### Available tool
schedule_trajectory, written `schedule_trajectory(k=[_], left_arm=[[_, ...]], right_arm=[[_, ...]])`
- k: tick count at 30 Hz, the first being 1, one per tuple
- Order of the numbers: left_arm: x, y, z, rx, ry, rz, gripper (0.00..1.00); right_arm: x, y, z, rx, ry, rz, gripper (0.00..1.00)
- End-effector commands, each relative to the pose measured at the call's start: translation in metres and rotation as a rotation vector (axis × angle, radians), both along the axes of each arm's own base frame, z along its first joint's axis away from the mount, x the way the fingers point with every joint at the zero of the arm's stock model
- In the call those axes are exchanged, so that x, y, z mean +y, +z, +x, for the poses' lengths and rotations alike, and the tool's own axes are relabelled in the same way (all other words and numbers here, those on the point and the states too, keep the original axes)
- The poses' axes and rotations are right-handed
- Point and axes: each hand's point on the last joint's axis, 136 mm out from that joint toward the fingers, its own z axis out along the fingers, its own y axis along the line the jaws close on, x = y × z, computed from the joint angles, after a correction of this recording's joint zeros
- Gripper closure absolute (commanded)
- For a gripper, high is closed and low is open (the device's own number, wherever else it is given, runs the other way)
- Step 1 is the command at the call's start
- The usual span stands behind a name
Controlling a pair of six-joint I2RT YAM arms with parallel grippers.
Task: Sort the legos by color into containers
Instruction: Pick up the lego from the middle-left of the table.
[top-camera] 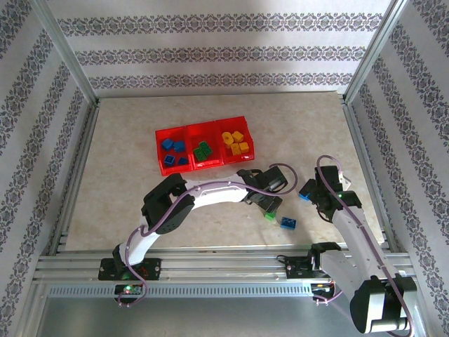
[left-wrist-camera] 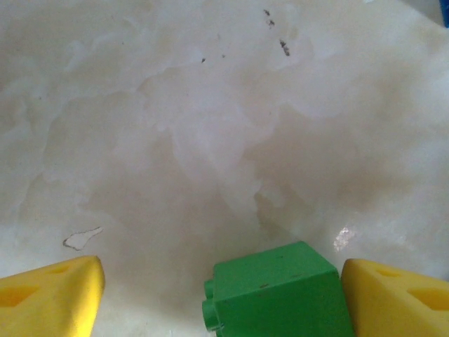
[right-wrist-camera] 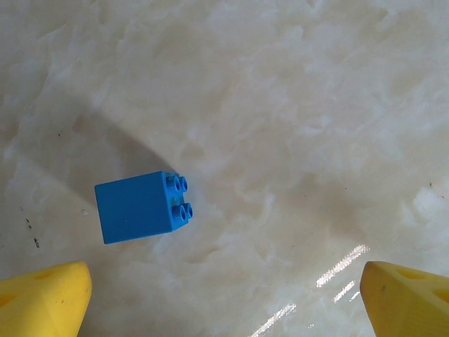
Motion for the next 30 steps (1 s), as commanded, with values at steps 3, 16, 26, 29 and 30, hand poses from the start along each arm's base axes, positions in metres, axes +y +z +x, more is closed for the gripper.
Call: schedule_trajectory(k=[3, 16, 26, 29, 30], left_arm=[[0.014, -0.006, -0.010, 0.021, 0.016, 0.061, 0.19], [0.022, -0.015, -0.012, 0.035, 0.037, 0.074, 0.43], [0.025, -0.018, -0.003, 0.036, 0.055, 0.067, 0.45], [0.023, -0.019, 0.000, 0.035, 0.055, 0.059, 0.49], [0.023, -0.019, 0.001, 0.036, 0.057, 0.058, 0.52]], right_arm=[[-0.001, -0.002, -0.003, -0.010, -0.014, 0.011, 0.02], [0.001, -0.003, -0.002, -0.010, -0.012, 0.022, 0.02], [0.001, -0.003, -0.002, -0.010, -0.010, 0.023, 0.02], [0.001, -0.004, -0.002, -0.008, -0.009, 0.023, 0.02], [0.001, -0.004, -0.002, -0.009, -0.010, 0.023, 0.02]])
